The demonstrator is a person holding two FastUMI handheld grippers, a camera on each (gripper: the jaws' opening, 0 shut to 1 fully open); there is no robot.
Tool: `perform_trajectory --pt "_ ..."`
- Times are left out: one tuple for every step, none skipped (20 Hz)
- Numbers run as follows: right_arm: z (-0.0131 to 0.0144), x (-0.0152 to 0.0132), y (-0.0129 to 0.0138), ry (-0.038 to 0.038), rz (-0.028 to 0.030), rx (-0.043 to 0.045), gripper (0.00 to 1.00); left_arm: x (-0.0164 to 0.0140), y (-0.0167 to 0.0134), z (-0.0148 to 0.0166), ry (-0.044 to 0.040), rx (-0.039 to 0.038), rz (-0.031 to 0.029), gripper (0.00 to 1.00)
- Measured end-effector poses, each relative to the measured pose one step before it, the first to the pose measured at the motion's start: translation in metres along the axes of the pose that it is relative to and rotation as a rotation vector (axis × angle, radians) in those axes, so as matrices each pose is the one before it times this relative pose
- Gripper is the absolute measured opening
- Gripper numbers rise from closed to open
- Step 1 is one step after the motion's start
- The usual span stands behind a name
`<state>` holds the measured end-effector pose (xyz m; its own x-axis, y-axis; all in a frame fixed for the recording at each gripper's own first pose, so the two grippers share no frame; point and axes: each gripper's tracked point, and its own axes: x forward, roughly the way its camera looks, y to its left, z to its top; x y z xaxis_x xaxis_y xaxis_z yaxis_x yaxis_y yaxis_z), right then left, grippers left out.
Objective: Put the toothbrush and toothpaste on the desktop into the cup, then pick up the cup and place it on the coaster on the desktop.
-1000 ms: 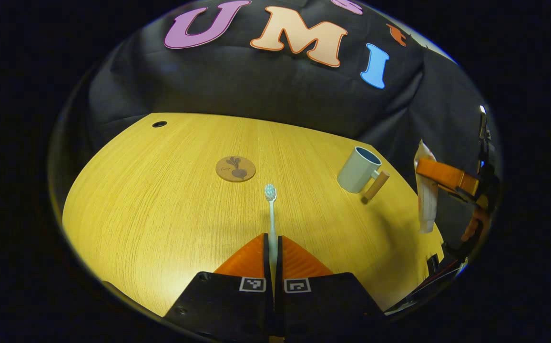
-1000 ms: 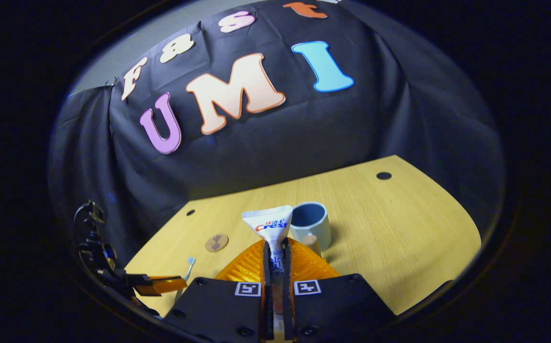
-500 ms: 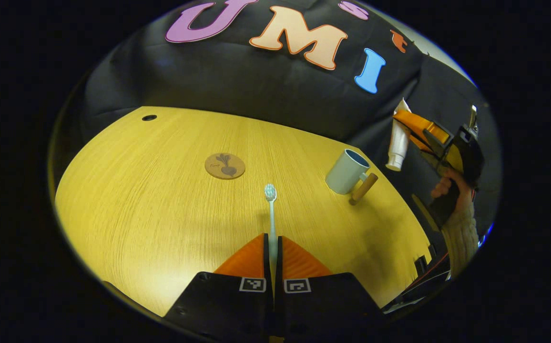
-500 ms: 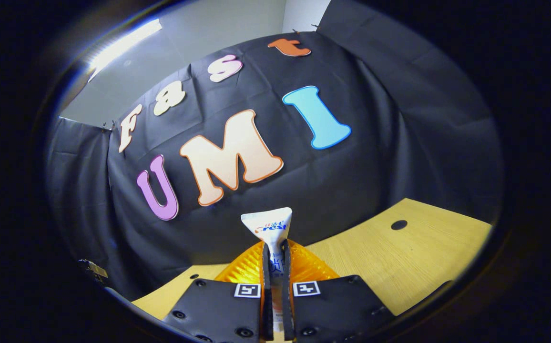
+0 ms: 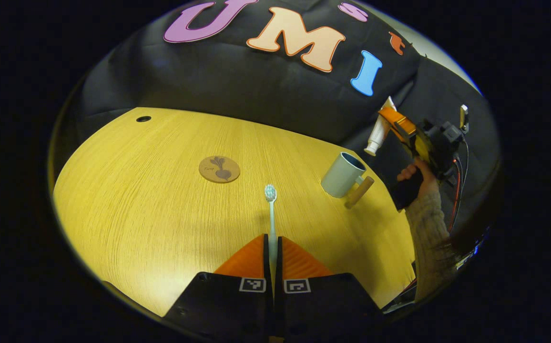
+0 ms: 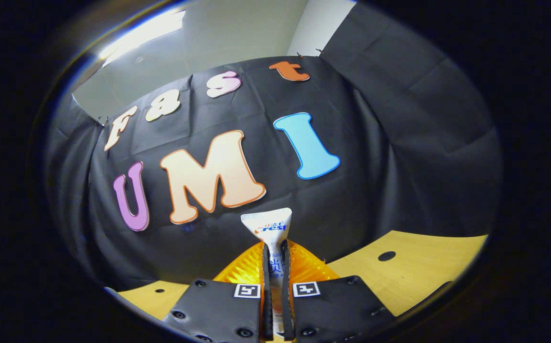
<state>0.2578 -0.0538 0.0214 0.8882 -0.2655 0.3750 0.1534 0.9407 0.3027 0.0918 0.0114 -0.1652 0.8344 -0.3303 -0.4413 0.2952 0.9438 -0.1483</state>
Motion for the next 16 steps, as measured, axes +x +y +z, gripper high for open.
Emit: perform_trajectory --pt "-0.00644 0.00116 -0.00298 0.01092 -0.01489 -0.01767 0.1 0.00013 -0.0007 -0.00021 0.00477 0.00755 -0.00366 0.0" --pt "-0.006 0.00178 -0.00169 0.00904 -0.0115 -0.01716 0.1 0.00056 -0.00117 0.00007 0.00008 0.0071 -0.0063 0.0" --pt "-0.00587 0.00055 -0.0015 0.00718 -0.00991 -0.01331 0.1 0.00031 -0.00093 -0.00015 0.00031 0.00527 -0.00561 0.0" --pt "-0.00601 0.0017 -0.00141 0.01068 -0.00888 -0.00874 0.1 0.0016 -0.00123 -0.00034 0.00274 0.00594 -0.00281 0.0" --pt "-0.00578 0.00096 -0.00067 0.01241 -0.00595 -0.00572 0.1 0.00038 -0.00148 -0.00018 0.00303 0.00435 -0.00341 0.0" --pt "-0.00688 0.00106 -0.00076 0.01216 -0.00745 -0.00958 0.1 0.00164 -0.00137 -0.00015 0.00164 0.00343 -0.00419 0.0" --pt "-0.00615 0.00028 -0.00131 0.01093 -0.00854 -0.01386 0.1 0.00096 -0.00146 0.00154 -0.00196 0.00236 -0.0033 0.0" --pt "-0.00541 -0.00011 -0.00141 0.00849 -0.00611 -0.01706 0.1 0.00045 -0.001 -0.00052 -0.0007 0.00254 -0.00361 0.0" --pt "-0.0036 -0.00142 -0.00069 0.00362 -0.0042 -0.01934 0.1 0.00072 -0.00041 0.00058 -0.0014 0.00496 -0.00442 0.0" --pt "-0.00178 -0.0008 0.00045 -0.00063 -0.00187 -0.01634 0.1 -0.0002 -0.00124 0.0002 0.00029 0.0061 -0.00113 0.01" --pt "-0.00067 0.00043 0.00055 -0.00136 -0.00268 -0.00964 0.1 0.00096 0.00037 -0.00098 0.00529 0.00565 0.0017 0.0" --pt "-0.00171 -0.00041 0.00019 -0.00036 0.00051 -0.00504 0.11 0.00078 0.00005 -0.00109 0.00485 0.00213 0.00186 0.0" --pt "-0.00219 -0.00104 0.00098 0.0015 0.00101 -0.00093 0.1 -0.00014 -0.00094 0.00054 -0.00137 -0.0021 -0.0018 0.0" --pt "-0.00191 -0.00065 -0.00077 0.00446 0.00244 -0.00176 0.1 0.00123 -0.00109 0.0005 -0.0021 -0.00472 -0.00181 0.0" --pt "-0.00294 -0.00203 0.00005 0.00472 0.00297 -0.00108 0.12 0.00051 -0.00069 0.00042 -0.00167 -0.00235 -0.00128 0.0" --pt "-0.00294 -0.00056 -0.00118 0.00742 -0.0003 0.0042 0.12 -0.00002 -0.00047 0.00021 -0.00122 0.0003 0.00018 0.0"
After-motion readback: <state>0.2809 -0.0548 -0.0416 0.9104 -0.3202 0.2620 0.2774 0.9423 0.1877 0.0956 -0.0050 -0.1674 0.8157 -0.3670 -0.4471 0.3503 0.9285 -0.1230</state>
